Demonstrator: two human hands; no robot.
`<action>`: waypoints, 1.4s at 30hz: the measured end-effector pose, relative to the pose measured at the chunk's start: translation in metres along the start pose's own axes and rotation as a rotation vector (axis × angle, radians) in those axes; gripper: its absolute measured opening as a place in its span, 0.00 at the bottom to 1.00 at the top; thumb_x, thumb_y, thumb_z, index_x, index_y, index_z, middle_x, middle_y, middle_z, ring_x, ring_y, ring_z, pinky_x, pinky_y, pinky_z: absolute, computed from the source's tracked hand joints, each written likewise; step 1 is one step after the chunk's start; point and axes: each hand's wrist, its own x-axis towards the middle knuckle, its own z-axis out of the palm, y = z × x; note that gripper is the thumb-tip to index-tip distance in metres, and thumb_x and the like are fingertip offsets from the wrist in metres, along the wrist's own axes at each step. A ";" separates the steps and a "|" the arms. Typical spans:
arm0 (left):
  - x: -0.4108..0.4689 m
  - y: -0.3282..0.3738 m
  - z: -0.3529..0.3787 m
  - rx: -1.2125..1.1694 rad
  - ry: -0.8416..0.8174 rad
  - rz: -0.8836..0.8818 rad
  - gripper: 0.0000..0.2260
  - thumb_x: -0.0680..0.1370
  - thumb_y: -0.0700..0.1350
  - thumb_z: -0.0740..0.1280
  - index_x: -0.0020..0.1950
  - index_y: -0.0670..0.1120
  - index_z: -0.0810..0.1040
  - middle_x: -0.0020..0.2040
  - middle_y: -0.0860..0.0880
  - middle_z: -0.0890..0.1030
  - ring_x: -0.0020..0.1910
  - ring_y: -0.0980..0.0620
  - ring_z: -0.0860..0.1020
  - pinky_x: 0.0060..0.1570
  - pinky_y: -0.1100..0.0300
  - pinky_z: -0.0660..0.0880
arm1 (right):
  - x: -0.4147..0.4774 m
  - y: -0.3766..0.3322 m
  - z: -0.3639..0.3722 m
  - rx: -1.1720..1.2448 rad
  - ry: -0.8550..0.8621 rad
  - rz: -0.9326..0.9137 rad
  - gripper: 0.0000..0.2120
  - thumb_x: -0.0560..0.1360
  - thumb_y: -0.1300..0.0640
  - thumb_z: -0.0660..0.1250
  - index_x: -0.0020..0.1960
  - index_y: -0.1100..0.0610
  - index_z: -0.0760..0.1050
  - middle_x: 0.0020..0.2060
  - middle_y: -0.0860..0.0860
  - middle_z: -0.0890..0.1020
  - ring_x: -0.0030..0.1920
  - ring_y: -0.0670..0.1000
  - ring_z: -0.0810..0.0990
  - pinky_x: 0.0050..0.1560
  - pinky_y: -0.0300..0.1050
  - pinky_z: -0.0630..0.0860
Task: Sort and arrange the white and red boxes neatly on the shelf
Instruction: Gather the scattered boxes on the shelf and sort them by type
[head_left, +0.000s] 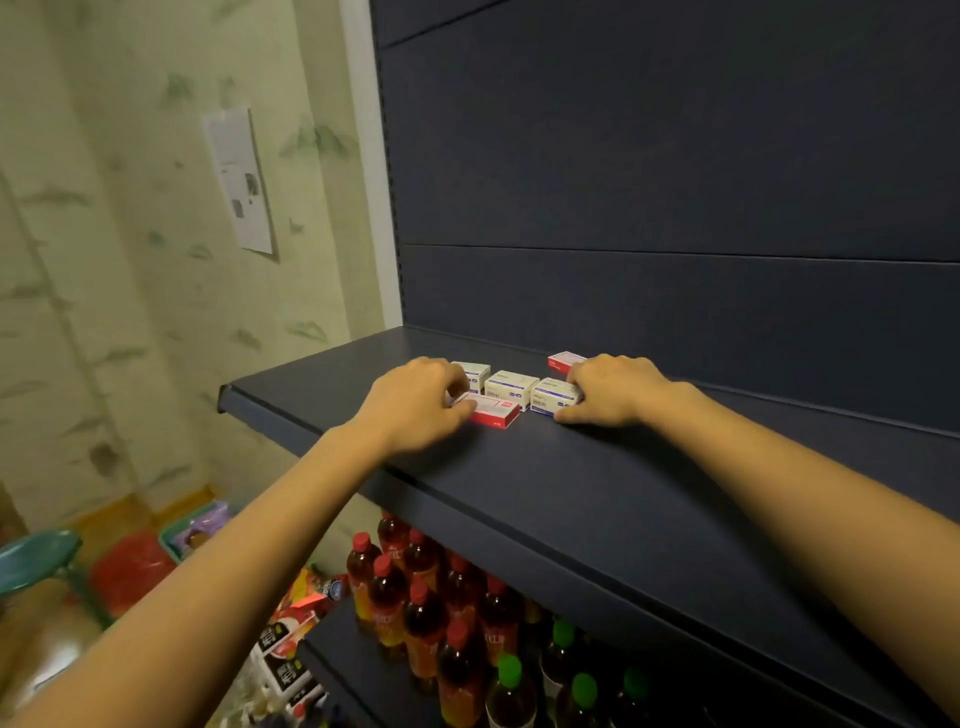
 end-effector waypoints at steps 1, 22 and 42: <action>0.010 -0.007 0.004 -0.008 -0.008 0.029 0.14 0.77 0.52 0.62 0.58 0.47 0.75 0.58 0.48 0.78 0.55 0.49 0.75 0.46 0.58 0.70 | 0.003 0.000 0.001 -0.006 -0.008 0.012 0.22 0.72 0.38 0.62 0.55 0.55 0.73 0.54 0.53 0.78 0.49 0.54 0.76 0.41 0.45 0.67; 0.128 -0.004 0.024 -0.210 -0.265 0.629 0.17 0.72 0.46 0.70 0.59 0.45 0.74 0.57 0.45 0.76 0.53 0.48 0.75 0.54 0.54 0.71 | -0.134 0.005 -0.022 0.071 0.182 0.564 0.23 0.71 0.39 0.65 0.62 0.49 0.69 0.59 0.45 0.76 0.53 0.49 0.76 0.44 0.44 0.70; -0.026 0.297 -0.021 -0.667 -0.276 1.131 0.17 0.68 0.48 0.74 0.55 0.46 0.78 0.52 0.51 0.82 0.46 0.55 0.77 0.46 0.62 0.75 | -0.437 0.054 -0.059 0.077 0.235 1.022 0.19 0.69 0.42 0.69 0.56 0.47 0.72 0.50 0.43 0.78 0.51 0.48 0.76 0.48 0.48 0.74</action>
